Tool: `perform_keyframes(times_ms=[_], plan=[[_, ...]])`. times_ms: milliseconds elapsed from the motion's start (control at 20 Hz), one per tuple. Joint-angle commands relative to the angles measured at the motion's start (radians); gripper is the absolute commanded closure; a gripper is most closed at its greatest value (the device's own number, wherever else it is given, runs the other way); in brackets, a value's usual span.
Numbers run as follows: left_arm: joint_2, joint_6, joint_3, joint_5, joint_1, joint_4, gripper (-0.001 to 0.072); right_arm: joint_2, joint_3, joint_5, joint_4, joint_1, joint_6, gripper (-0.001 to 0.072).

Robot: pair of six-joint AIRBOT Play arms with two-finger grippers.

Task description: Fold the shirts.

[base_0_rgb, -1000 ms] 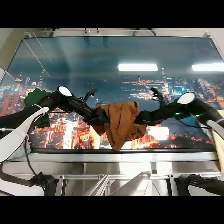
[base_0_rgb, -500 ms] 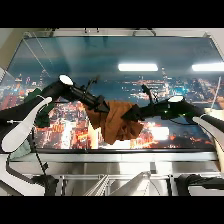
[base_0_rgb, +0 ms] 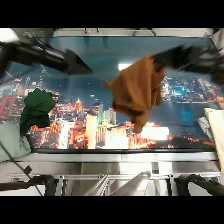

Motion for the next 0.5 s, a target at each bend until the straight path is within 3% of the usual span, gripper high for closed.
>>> perform_keyframes(times_ms=[0, 250, 450], plan=[[0.110, -0.023, 0.083, 0.028, 0.031, 0.001, 0.0690, 0.122, 0.072, -0.066, -0.055, -0.023, 0.074, 0.0692], [0.128, -0.031, -0.006, 0.004, -0.071, 0.011, 0.0689, 0.102, -0.016, -0.090, -0.455, 0.208, 0.201, 0.0693], [0.122, -0.025, -0.269, 0.023, -0.160, 0.189, 0.0690, -0.005, -0.178, -0.218, -0.522, 0.399, 0.201, 0.0691]])
